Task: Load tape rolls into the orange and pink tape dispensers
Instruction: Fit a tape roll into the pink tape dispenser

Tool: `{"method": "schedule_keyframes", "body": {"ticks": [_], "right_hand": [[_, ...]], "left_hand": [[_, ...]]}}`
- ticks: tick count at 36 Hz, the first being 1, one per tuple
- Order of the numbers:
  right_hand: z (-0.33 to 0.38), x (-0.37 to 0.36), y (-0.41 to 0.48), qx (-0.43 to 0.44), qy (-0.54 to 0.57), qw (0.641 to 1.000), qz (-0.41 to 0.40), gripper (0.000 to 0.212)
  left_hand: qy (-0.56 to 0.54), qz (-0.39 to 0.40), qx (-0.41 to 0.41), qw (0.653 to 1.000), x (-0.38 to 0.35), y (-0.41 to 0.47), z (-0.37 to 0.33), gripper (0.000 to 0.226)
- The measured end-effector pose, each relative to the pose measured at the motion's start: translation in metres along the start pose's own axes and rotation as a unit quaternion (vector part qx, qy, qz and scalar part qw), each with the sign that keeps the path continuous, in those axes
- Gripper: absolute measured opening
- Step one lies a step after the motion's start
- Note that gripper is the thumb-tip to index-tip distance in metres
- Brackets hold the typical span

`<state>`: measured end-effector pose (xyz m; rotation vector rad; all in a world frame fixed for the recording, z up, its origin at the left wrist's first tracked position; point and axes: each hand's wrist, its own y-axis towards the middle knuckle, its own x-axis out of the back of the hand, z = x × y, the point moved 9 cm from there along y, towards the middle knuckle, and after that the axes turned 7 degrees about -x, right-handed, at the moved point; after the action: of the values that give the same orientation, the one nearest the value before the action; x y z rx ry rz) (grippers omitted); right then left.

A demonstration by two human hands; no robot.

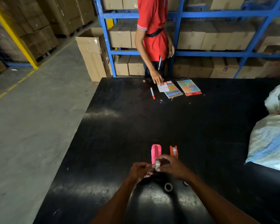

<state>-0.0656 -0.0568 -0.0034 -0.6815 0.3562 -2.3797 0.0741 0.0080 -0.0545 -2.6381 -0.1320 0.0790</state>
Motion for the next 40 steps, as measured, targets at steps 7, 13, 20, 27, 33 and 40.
{"method": "schedule_keyframes", "body": {"ticks": [7, 13, 20, 27, 33, 40], "right_hand": [[-0.004, -0.002, 0.004, -0.009, 0.006, 1.000, 0.028, 0.032], [-0.011, 0.008, 0.019, -0.014, 0.009, 1.000, 0.015, 0.035], [-0.021, 0.027, 0.054, -0.031, -0.029, 0.998, -0.038, 0.035], [-0.065, 0.030, 0.109, -0.056, -0.123, 0.990, -0.044, 0.060], [-0.038, 0.031, 0.112, -0.043, -0.196, 0.979, -0.045, 0.044], [-0.031, 0.028, 0.118, -0.019, -0.248, 0.967, -0.044, 0.037]], "left_hand": [[0.001, 0.008, 0.015, 1.000, -0.002, 0.006, 0.005, 0.015], [-0.015, 0.011, 0.044, 0.999, -0.003, 0.024, 0.010, 0.011], [-0.004, -0.010, 0.055, 0.998, 0.001, 0.051, 0.008, 0.019], [0.064, -0.059, 0.027, 0.996, 0.024, 0.086, 0.008, 0.014], [0.103, -0.050, 0.013, 0.993, 0.030, 0.117, 0.009, 0.039], [0.121, -0.009, -0.047, 0.992, 0.014, 0.145, 0.002, 0.067]]}}
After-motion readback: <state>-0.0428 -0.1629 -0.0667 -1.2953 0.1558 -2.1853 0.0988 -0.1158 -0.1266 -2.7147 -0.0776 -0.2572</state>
